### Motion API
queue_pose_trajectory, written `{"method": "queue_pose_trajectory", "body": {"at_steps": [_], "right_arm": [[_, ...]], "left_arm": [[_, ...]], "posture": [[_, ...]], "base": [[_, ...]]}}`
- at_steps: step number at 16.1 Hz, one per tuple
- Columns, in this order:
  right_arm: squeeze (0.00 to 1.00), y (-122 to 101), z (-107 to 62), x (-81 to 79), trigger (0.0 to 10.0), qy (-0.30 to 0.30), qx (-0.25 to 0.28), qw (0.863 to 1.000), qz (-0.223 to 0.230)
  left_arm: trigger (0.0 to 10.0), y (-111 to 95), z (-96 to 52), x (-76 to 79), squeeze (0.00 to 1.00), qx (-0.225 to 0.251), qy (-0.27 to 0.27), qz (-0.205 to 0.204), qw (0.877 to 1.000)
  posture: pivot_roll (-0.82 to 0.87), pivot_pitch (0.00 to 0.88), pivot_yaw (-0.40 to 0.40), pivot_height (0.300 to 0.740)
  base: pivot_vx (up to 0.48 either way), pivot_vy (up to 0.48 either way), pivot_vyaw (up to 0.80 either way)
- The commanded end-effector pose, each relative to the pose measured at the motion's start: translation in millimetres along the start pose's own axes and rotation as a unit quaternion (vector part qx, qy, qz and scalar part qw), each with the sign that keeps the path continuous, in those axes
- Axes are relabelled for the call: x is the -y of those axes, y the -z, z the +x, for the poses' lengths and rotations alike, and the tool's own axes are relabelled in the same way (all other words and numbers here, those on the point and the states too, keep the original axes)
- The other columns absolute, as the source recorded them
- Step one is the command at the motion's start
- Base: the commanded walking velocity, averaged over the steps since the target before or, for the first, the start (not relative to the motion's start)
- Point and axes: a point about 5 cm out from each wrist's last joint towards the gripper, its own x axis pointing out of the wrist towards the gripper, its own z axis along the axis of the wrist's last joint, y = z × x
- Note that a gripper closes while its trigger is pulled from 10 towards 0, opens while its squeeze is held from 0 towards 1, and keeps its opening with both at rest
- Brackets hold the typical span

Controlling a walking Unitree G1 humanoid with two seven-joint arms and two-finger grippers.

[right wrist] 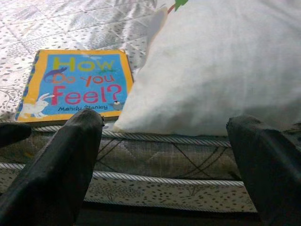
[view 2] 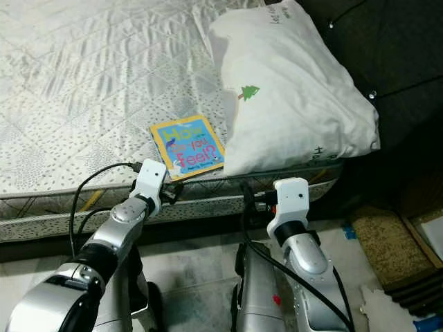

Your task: Clean up the room

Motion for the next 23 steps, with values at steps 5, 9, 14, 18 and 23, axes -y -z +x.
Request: {"method": "queue_pose_trajectory", "body": {"at_steps": [5,9,14,18,23], "right_arm": [[0.0,3,-9.8,3.6,10.0,0.006,-0.014,1.0,0.001],[0.0,3,-9.8,3.6,10.0,0.006,-0.014,1.0,0.001],[0.0,3,-9.8,3.6,10.0,0.006,-0.014,1.0,0.001],[0.0,3,-9.8,3.6,10.0,0.006,-0.014,1.0,0.001],[0.0,5,-14.7,1.1,10.0,-0.002,-0.034,0.999,0.001]], "left_arm": [[10.0,0,1.8,2.3,0.0,-0.005,0.002,0.009,1.0],[10.0,0,1.8,2.3,0.0,-0.005,0.002,0.009,1.0],[10.0,0,1.8,2.3,0.0,-0.005,0.002,0.009,1.0],[10.0,0,1.8,2.3,0.0,-0.005,0.002,0.009,1.0],[10.0,8,-6.1,-57.3,0.0,-0.035,-0.094,0.008,0.995]], "posture": [[-0.16,0.312,-0.047,0.549],[-0.16,0.312,-0.047,0.549],[-0.16,0.312,-0.047,0.549],[-0.16,0.312,-0.047,0.549],[-0.15,0.32,-0.064,0.549]], "base": [[0.0,0.0,0.0],[0.0,0.0,0.0],[0.0,0.0,0.0],[0.0,0.0,0.0],[0.0,0.0,0.0]]}}
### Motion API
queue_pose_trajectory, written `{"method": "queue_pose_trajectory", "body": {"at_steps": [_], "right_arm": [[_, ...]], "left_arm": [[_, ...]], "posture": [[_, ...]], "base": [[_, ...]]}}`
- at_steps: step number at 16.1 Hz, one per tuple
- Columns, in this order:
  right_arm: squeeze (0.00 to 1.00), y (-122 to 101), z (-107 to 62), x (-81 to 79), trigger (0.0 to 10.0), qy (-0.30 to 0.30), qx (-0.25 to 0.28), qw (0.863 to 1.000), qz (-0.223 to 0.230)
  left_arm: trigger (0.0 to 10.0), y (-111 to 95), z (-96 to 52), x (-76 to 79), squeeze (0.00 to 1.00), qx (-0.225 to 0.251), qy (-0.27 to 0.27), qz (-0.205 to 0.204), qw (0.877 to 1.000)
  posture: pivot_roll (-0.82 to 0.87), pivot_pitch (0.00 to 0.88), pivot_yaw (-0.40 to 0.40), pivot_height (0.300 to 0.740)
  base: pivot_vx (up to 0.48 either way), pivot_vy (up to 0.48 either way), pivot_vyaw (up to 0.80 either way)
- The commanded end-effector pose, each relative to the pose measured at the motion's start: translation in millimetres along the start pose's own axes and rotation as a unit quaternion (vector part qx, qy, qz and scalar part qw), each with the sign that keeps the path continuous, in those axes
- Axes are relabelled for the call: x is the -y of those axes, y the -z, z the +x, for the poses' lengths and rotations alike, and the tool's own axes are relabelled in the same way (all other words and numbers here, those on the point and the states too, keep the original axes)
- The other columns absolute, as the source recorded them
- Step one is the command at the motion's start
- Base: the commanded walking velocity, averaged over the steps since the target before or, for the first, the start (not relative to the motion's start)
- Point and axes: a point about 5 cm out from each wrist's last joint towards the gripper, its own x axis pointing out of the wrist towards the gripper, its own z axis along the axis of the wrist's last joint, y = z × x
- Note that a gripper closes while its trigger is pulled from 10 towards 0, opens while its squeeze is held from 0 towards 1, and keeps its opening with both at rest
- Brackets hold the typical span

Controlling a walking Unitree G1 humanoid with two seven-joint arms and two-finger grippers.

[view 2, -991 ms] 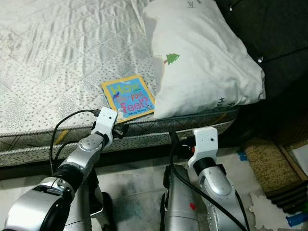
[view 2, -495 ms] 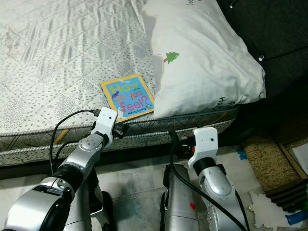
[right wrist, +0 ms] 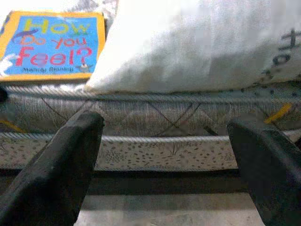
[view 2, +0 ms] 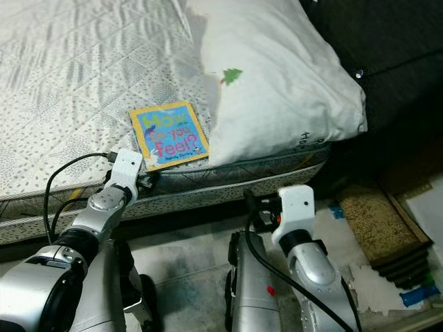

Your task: Clean up the room

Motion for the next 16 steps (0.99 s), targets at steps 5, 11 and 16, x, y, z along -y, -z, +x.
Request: {"method": "queue_pose_trajectory", "body": {"at_steps": [5,11,16], "right_arm": [[0.0,6,-2.3,1.8,10.0,0.001,-0.017,1.0,0.001],[0.0,9,-0.1,1.5,10.0,0.002,-0.018,1.0,0.001],[0.0,10,2.0,1.0,10.0,0.002,-0.017,1.0,0.002]], "left_arm": [[10.0,12,-4.0,-30.0,0.0,-0.027,-0.054,0.0,0.998],[10.0,6,-8.6,-65.4,0.0,-0.016,-0.115,-0.008,0.993],[10.0,0,-12.8,-86.4,0.0,-0.002,-0.153,-0.015,0.988]], "posture": [[-0.14,0.31,-0.059,0.549],[-0.13,0.297,-0.055,0.549],[-0.12,0.293,-0.055,0.549]], "base": [[0.0,0.0,0.0],[0.0,0.0,0.0],[0.0,0.0,0.0]]}}
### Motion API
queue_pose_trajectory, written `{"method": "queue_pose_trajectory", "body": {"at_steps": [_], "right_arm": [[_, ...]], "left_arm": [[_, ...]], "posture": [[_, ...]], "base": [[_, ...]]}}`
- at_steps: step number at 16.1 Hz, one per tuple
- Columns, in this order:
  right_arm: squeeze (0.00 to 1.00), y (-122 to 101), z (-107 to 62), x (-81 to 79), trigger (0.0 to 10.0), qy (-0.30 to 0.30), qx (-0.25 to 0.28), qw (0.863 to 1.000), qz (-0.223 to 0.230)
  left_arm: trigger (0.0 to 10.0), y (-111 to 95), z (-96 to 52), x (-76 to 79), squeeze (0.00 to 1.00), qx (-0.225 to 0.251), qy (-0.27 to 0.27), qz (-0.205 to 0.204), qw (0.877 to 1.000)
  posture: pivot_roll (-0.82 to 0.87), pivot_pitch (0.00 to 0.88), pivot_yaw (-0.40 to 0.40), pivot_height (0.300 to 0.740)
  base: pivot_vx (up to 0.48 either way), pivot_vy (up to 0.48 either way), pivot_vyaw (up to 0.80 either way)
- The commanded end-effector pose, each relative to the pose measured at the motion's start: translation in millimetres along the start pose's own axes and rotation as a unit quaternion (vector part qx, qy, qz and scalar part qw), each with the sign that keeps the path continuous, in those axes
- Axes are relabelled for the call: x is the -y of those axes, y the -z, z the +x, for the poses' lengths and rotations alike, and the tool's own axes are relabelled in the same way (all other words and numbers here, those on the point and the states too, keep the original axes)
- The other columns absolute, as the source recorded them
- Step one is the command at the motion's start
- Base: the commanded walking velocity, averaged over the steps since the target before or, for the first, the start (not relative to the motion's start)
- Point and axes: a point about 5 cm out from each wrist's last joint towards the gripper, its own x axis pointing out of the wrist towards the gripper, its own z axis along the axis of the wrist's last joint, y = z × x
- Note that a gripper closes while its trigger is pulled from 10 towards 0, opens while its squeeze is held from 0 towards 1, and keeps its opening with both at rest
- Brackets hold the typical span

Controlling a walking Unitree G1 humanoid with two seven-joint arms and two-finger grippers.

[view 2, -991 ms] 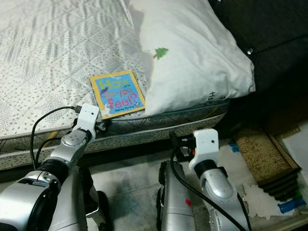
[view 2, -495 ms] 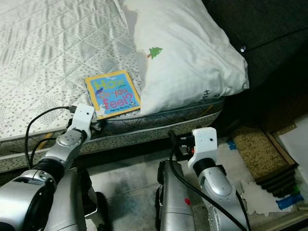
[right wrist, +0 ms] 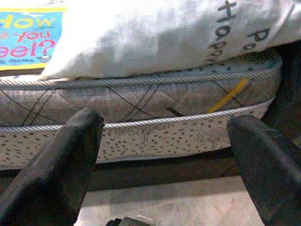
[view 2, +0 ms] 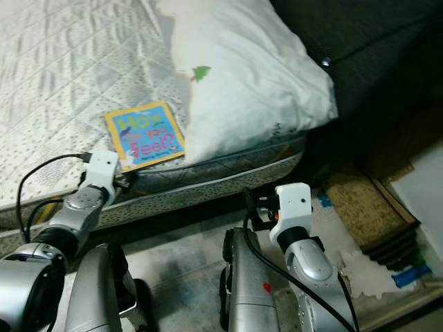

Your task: Clean up the room

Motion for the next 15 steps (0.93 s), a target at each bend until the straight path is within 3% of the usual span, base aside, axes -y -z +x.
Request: {"method": "queue_pose_trajectory", "body": {"at_steps": [1,4,7,9,11,15], "right_arm": [[0.0,4,-1.3,0.6,10.0,0.001,-0.006,1.0,0.0],[0.0,5,0.4,0.1,10.0,0.0,-0.006,1.0,0.0],[0.0,6,1.3,-0.7,10.0,-0.002,-0.006,1.0,0.0],[0.0,6,1.7,-0.5,10.0,-0.002,-0.005,1.0,0.0],[0.0,6,1.9,-0.3,10.0,-0.002,-0.005,1.0,0.0],[0.0,7,2.5,-0.5,10.0,-0.002,-0.005,1.0,0.0]], "left_arm": [[10.0,-15,-2.1,-44.2,0.0,0.028,-0.1,-0.018,0.994],[10.0,-17,-1.1,-37.2,0.0,0.034,-0.092,-0.021,0.995],[10.0,-11,0.0,-14.3,0.0,0.032,-0.06,-0.024,0.997],[10.0,-11,0.7,9.4,0.0,0.037,-0.029,-0.03,0.998],[10.0,-14,0.5,21.3,0.0,0.046,-0.018,-0.032,0.998],[10.0,-24,0.3,25.1,0.0,0.076,-0.026,-0.036,0.996]], "posture": [[-0.12,0.292,-0.055,0.549],[-0.11,0.287,-0.054,0.549],[-0.11,0.285,-0.055,0.549],[-0.11,0.285,-0.055,0.549],[-0.11,0.285,-0.055,0.549],[-0.11,0.286,-0.056,0.549]], "base": [[0.0,0.0,0.0],[0.0,0.0,0.0],[0.0,0.0,0.0],[0.0,0.0,0.0],[0.0,0.0,0.0],[0.0,0.0,0.0]]}}
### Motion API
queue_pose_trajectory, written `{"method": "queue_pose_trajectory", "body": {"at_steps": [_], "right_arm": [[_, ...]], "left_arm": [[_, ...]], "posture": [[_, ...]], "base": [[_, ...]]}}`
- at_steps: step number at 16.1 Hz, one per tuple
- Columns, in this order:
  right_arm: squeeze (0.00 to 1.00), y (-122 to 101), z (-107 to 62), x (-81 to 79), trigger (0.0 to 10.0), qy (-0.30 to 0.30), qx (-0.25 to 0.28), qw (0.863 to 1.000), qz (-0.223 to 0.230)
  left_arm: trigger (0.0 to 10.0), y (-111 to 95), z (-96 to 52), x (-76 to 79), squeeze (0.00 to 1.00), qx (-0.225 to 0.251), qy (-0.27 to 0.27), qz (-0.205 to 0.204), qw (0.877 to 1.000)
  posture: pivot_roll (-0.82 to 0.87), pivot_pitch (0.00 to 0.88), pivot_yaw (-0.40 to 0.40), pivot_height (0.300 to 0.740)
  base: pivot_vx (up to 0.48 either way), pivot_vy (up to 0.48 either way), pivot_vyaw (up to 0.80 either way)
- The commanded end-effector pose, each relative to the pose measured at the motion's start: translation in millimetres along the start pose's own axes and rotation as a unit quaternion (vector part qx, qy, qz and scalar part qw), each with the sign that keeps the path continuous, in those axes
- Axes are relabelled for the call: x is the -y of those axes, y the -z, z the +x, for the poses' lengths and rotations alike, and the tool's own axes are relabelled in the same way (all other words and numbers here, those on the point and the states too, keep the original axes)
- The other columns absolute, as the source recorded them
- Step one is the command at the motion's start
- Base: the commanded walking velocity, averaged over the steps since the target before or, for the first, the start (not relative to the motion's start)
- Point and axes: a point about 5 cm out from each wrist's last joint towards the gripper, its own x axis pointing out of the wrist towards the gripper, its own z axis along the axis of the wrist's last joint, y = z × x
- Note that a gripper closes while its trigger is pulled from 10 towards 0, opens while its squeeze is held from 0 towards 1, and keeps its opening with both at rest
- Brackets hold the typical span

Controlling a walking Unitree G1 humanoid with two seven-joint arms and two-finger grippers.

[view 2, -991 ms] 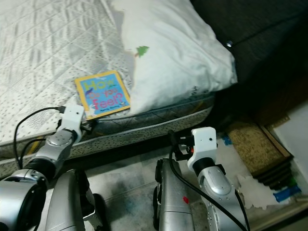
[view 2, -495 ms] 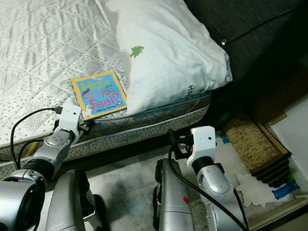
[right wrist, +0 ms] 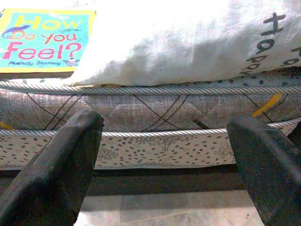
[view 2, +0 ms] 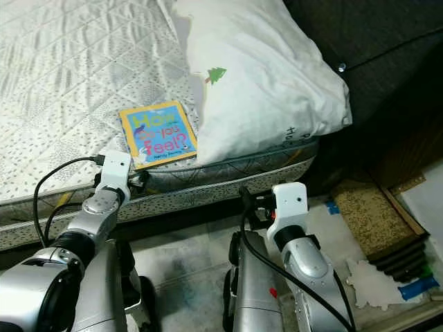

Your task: Clean up the room

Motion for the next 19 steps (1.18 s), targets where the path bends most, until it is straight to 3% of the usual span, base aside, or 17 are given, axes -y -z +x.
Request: {"method": "queue_pose_trajectory", "body": {"at_steps": [1,4,9,14,17,19], "right_arm": [[0.0,5,-2.7,2.1,10.0,0.004,-0.009,1.0,0.0],[0.0,5,-3.0,2.5,10.0,0.006,-0.009,1.0,0.0],[0.0,6,-1.6,1.6,10.0,0.003,-0.008,1.0,0.0],[0.0,6,-1.0,2.4,10.0,0.004,-0.009,1.0,0.0],[0.0,7,-0.3,2.1,10.0,0.003,-0.009,1.0,0.0],[0.0,7,0.0,2.1,10.0,0.003,-0.009,1.0,0.0]], "left_arm": [[10.0,-20,2.0,-10.1,0.0,0.052,-0.031,-0.006,0.998],[10.0,-33,3.8,-17.9,0.0,0.072,-0.041,0.007,0.997],[10.0,-32,2.9,14.3,0.0,0.069,0.034,0.002,0.997],[10.0,-41,1.7,19.7,0.0,0.094,0.042,0.012,0.995],[10.0,-36,0.4,30.7,0.0,0.079,0.076,0.006,0.994],[10.0,-34,-0.6,31.1,0.0,0.08,0.071,0.005,0.994]], "posture": [[-0.11,0.286,-0.055,0.549],[-0.11,0.287,-0.052,0.549],[-0.11,0.286,-0.055,0.549],[-0.11,0.283,-0.053,0.549],[-0.1,0.282,-0.054,0.549],[-0.11,0.281,-0.053,0.549]], "base": [[0.0,0.0,0.0],[0.0,0.0,0.0],[0.0,0.0,0.0],[0.0,0.0,0.0],[0.0,0.0,0.0],[0.0,0.0,0.0]]}}
